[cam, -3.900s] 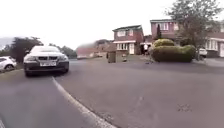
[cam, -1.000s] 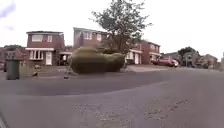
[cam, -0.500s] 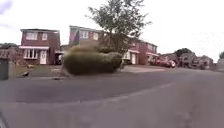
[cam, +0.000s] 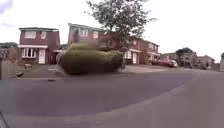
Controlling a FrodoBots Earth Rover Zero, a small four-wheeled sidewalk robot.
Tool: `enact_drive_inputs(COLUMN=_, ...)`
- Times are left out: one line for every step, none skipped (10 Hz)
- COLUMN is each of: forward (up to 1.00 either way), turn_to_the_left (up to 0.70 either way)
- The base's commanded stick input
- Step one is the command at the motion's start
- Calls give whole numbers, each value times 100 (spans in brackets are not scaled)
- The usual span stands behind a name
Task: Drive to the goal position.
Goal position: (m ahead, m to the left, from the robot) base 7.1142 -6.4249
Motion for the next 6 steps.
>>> enact_drive_inputs(forward=100, turn_to_the_left=0)
enact_drive_inputs(forward=100, turn_to_the_left=0)
enact_drive_inputs(forward=100, turn_to_the_left=-2)
enact_drive_inputs(forward=100, turn_to_the_left=-25)
enact_drive_inputs(forward=100, turn_to_the_left=-37)
enact_drive_inputs(forward=100, turn_to_the_left=-40)
